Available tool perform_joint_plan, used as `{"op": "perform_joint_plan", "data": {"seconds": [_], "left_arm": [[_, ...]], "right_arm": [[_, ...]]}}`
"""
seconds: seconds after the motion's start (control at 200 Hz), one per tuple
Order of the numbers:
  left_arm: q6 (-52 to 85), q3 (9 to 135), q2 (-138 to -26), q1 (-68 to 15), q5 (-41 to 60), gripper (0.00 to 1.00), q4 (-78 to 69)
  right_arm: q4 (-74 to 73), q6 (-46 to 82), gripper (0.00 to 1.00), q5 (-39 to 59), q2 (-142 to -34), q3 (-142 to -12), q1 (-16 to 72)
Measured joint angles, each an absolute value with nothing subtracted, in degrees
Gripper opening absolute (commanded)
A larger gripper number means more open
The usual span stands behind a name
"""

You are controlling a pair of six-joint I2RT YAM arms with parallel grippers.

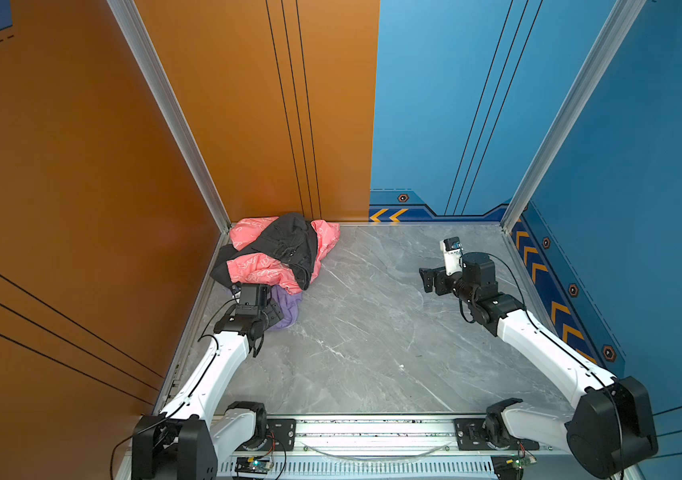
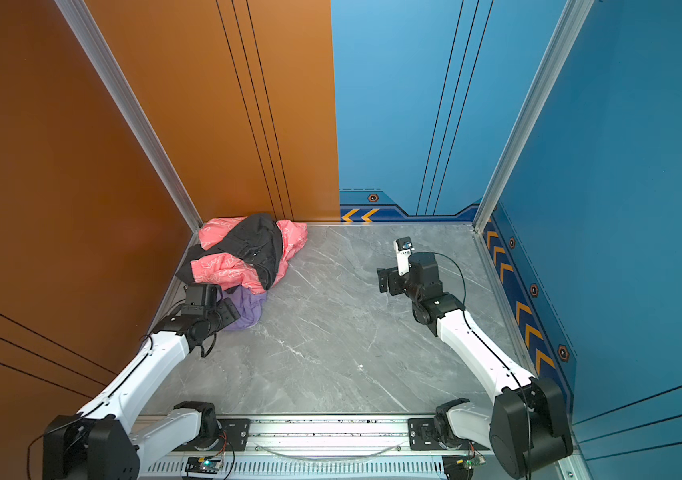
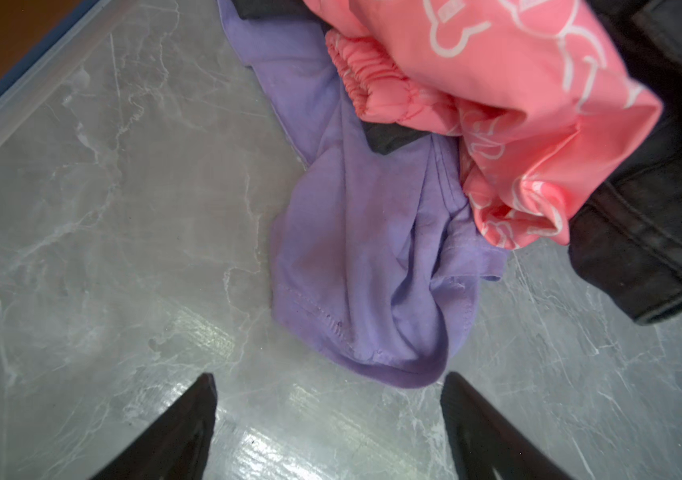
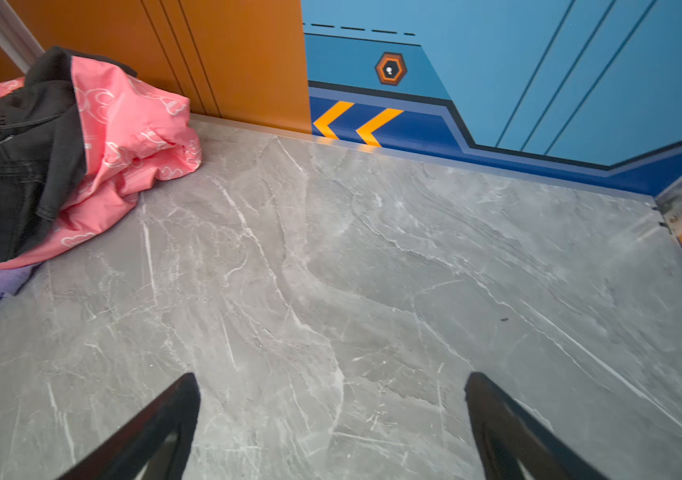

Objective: Pick out a specific cloth from the pile
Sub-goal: 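Grasp the purple cloth with the left gripper while the right arm reaches forward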

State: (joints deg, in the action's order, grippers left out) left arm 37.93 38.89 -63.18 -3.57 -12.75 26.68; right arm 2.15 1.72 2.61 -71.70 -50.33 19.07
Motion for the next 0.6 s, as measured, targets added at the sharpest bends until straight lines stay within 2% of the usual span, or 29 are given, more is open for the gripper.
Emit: {"op": "perform_joint_plan", "data": {"seconds": [0.085, 0.31, 0.601], "left_arm": [[39.3, 38.9, -65.6, -3.8, -12.3, 0.72, 26.0], [42.0, 40.3, -73.7, -4.1, -11.3, 0.51, 24.0], [43.0, 47.3, -84.2, -5.0, -10.0, 0.44, 22.7]], "right_arm": [[2.7, 1.7, 1.00, 3.2, -73.5, -52.2, 21.4], [4.3, 1.7, 1.00, 4.7, -77.3, -55.9, 25.3], [6.5, 0.1, 1.00, 6.3, -80.5, -60.2, 27.4]]}}
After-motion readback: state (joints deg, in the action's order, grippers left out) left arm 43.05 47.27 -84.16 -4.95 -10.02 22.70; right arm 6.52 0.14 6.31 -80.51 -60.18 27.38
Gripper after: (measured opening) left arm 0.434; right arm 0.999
